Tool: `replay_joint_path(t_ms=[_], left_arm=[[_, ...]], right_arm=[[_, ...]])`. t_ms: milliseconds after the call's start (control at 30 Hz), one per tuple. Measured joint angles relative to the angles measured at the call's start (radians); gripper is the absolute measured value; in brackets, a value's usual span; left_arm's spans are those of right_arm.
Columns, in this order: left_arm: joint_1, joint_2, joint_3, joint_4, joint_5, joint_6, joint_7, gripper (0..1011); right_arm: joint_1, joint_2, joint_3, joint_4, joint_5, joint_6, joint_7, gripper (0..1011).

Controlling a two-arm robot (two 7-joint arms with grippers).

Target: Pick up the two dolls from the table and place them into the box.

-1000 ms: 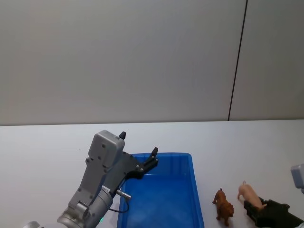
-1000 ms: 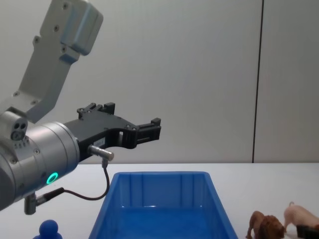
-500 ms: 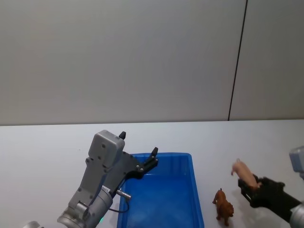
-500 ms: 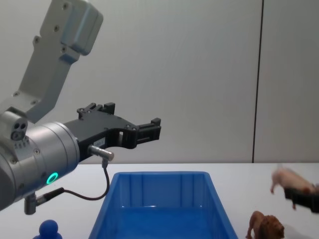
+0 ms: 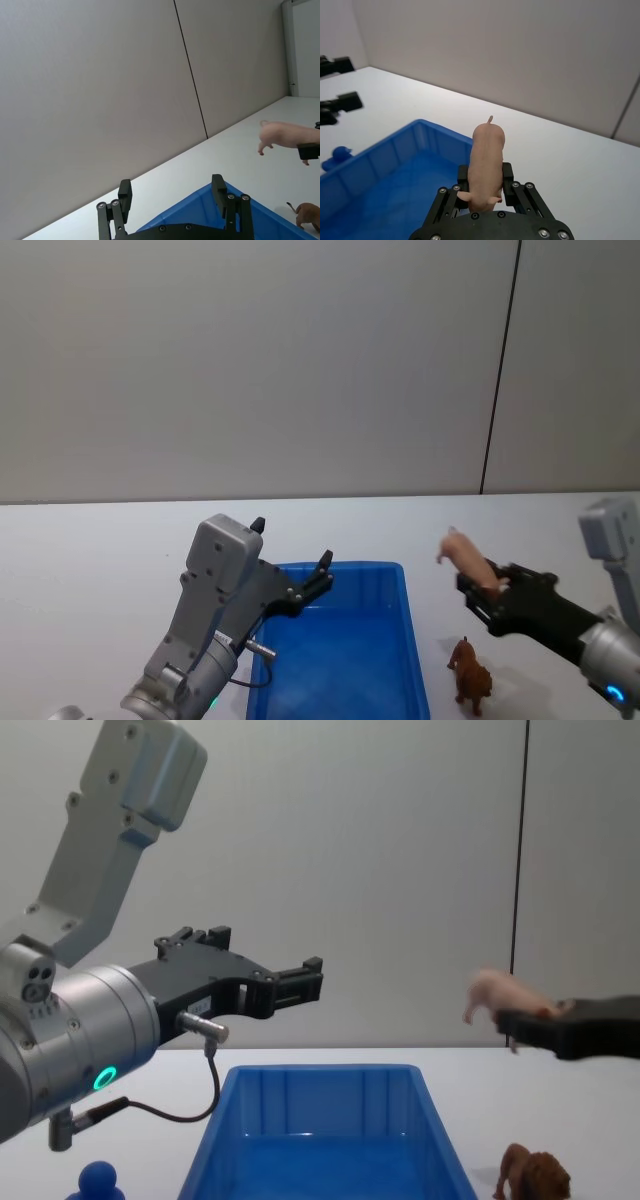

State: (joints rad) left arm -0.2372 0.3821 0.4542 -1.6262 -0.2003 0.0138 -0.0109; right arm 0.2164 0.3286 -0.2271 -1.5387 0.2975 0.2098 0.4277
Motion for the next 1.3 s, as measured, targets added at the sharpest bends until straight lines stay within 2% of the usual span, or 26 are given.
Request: replay_joint_path(t_ms=[367,467,500,633,700,900,1067,1300], left_arm=[[0.000,0.000,0.000,0.000,0.000,0.000,0.000,1002],[0.000,0.000,0.000,0.000,0.000,0.000,0.000,1002],[0.000,0.000,0.000,0.000,0.000,0.000,0.000,1002],[0.000,0.000,0.000,0.000,0.000,0.000,0.000,1002],[0.000,0.000,0.000,0.000,0.000,0.000,0.000,1002],[0.000,0.000,0.000,0.000,0.000,0.000,0.000,1002],[0.000,0.000,0.000,0.000,0.000,0.000,0.000,1002],[0.000,0.000,0.000,0.000,0.000,0.000,0.000,1002]], right_arm=[[0.075,-0.053,-0.046,0.033,-0.033,0.045,0.120,368],[0.086,-0.063,-0.055,0.043,-0.038,0.052,0.135,429],[0.092,-0.068,-0.061,0.048,-0.041,0.057,0.145,490],[0.099,-0.075,-0.070,0.057,-0.046,0.064,0.159,592],[0.104,-0.080,-0.077,0.062,-0.048,0.066,0.167,676],[0.107,-0.080,-0.081,0.065,-0.052,0.063,0.170,844],[0.097,-0.064,-0.074,0.057,-0.049,0.050,0.159,991],[0.060,-0.028,-0.053,0.026,-0.024,0.034,0.125,1001]])
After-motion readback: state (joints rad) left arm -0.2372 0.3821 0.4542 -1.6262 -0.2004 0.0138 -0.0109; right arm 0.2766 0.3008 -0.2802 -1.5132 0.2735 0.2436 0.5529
